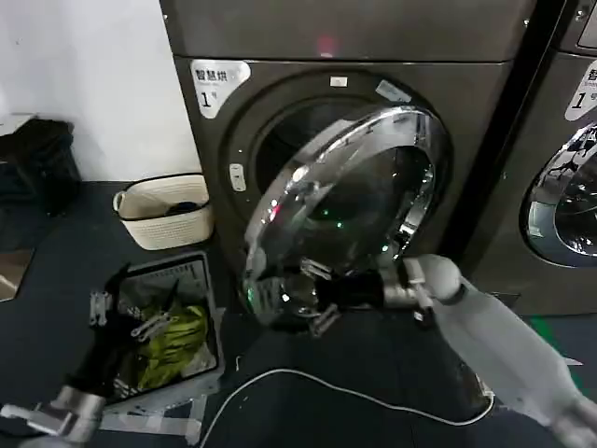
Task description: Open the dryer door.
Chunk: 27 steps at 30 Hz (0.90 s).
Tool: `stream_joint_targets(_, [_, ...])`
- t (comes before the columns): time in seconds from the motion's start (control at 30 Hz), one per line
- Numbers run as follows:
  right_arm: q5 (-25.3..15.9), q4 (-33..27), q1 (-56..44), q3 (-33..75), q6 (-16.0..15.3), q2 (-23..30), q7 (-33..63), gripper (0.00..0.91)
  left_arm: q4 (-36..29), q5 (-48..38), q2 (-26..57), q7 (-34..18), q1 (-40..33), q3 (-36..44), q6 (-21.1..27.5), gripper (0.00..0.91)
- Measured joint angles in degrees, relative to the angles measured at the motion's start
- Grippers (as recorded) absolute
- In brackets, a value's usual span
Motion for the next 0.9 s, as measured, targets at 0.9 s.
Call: stream_joint_targets(0.9, [-8.2,9.4,-56.0,73.4,9.2,2.2,15.4,0.907,12.8,1.5,10.9,1.4,-21.8,22.6,0.3,0.907])
